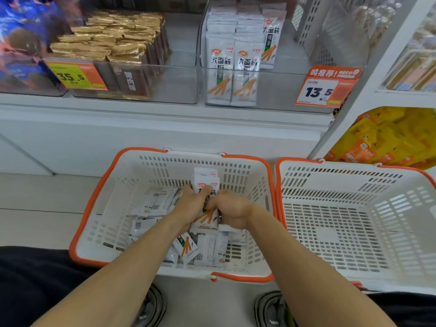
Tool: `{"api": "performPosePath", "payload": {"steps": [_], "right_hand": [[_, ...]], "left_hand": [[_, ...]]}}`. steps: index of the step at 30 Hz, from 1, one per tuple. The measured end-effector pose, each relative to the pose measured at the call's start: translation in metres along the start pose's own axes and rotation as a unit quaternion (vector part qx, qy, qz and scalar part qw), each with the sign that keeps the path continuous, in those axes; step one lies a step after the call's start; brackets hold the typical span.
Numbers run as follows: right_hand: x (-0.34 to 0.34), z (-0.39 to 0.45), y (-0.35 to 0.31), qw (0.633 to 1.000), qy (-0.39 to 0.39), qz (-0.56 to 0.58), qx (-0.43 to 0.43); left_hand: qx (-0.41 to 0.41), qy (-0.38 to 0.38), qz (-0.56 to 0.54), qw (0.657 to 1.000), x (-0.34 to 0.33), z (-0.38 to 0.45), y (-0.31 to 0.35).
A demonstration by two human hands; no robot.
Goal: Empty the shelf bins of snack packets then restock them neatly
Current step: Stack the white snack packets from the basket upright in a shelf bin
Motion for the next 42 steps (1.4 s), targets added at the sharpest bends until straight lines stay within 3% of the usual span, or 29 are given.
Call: {"api": "performPosePath", "payload": {"steps": [2, 4, 8, 12, 14, 16, 18, 22, 25, 31, 33, 36, 42], "right_hand": [[0.013, -0.009, -0.019, 0.997, 0.026, -0.072, -0.017], [0.028, -0.02, -0.042, 0.985, 0.087, -0.147, 0.02], [0.052, -0.058, -0.1, 0.944, 0.208, -0.182, 0.181], [0.078, -0.098, -0.176, 0.875, 0.28, -0.216, 0.332], [0.096, -0.112, -0.21, 0.825, 0.343, -0.194, 0.404], [0.117, -0.124, -0.24, 0.778, 0.395, -0.193, 0.448], [0.145, -0.122, -0.262, 0.748, 0.427, -0.235, 0.45], [0.2, -0.082, -0.287, 0.767, 0.428, -0.337, 0.339], [0.222, -0.043, -0.302, 0.793, 0.406, -0.378, 0.251], [0.252, 0.021, -0.313, 0.874, 0.338, -0.341, 0.081], [0.252, 0.029, -0.31, 0.873, 0.328, -0.357, 0.056], [0.256, 0.042, -0.311, 0.868, 0.345, -0.345, 0.09], [0.252, 0.045, -0.314, 0.819, 0.402, -0.39, 0.127]], "left_hand": [[-0.041, -0.016, 0.062, 0.997, -0.007, -0.008, 0.018], [-0.108, -0.016, 0.121, 0.987, -0.013, -0.02, 0.05], [-0.268, -0.04, 0.173, 0.947, -0.015, -0.033, 0.133], [-0.417, -0.035, 0.22, 0.881, -0.011, -0.049, 0.225], [-0.473, 0.023, 0.229, 0.851, -0.003, -0.049, 0.259], [-0.522, 0.137, 0.252, 0.803, 0.01, -0.036, 0.281], [-0.482, 0.184, 0.339, 0.787, 0.021, -0.007, 0.289], [-0.37, 0.193, 0.433, 0.799, 0.022, 0.037, 0.276], [-0.376, 0.282, 0.461, 0.753, 0.016, 0.038, 0.268], [-0.403, 0.295, 0.452, 0.74, 0.016, 0.038, 0.266], [-0.411, 0.308, 0.455, 0.728, 0.016, 0.04, 0.266], [-0.428, 0.31, 0.453, 0.718, 0.015, 0.041, 0.265], [-0.415, 0.32, 0.456, 0.719, 0.016, 0.039, 0.263]]}}
Point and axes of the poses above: each hand's wrist, its own z-axis towards the middle knuckle, its own x-axis out of the back of the hand, y = z × x, the point moved 2 cm from there along z, towards the middle knuckle, and after that the axes turned 1 degree about z, right-handed, at the moved point
